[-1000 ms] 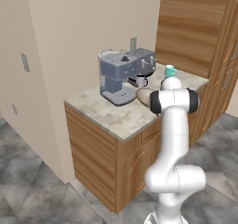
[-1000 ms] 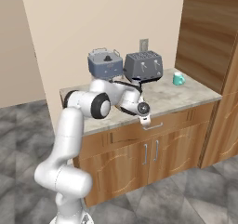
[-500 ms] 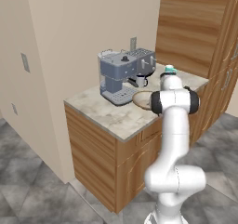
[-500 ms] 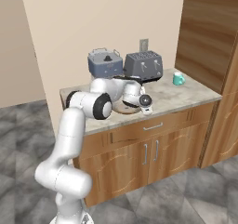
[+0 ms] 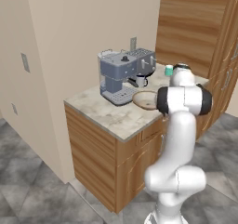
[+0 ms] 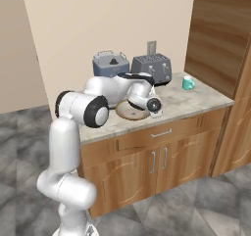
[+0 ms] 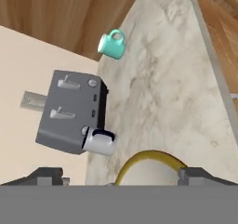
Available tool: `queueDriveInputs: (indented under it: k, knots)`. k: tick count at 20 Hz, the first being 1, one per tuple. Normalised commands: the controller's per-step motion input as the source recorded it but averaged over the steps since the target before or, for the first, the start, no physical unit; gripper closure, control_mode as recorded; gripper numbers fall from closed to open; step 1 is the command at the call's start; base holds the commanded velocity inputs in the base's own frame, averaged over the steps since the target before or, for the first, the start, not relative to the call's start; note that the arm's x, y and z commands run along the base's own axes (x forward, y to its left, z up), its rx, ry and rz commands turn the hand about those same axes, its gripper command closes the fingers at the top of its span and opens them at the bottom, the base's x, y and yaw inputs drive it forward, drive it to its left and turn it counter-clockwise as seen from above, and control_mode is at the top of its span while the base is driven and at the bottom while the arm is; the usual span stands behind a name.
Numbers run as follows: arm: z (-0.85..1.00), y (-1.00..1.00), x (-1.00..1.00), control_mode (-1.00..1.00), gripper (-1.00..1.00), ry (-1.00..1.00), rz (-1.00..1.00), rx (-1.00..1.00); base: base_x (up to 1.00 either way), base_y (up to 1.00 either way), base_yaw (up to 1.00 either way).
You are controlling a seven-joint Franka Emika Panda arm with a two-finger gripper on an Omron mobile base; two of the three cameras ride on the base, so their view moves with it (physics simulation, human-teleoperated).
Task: Clear the mugs and bowl far away from the sink.
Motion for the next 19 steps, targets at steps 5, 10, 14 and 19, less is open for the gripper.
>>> queueDriveInputs:
  k: [5,10,14,19]
  knots:
    - [1.0,0.0,-1.0,-1.0,-1.0,-0.01,0.0,0.01,0.0,0.0,0.0]
    - [1.0,0.07,-1.0,-1.0,-1.0,0.0,0.0,0.0,0.0,0.0,0.0]
    - [1.0,0.15,-1.0,-1.0,-1.0,0.05,0.0,0.0,0.0,0.0,0.0]
    - [0.85,0.28,-1.0,-1.0,-1.0,0.01,0.0,0.0,0.0,0.0,0.0]
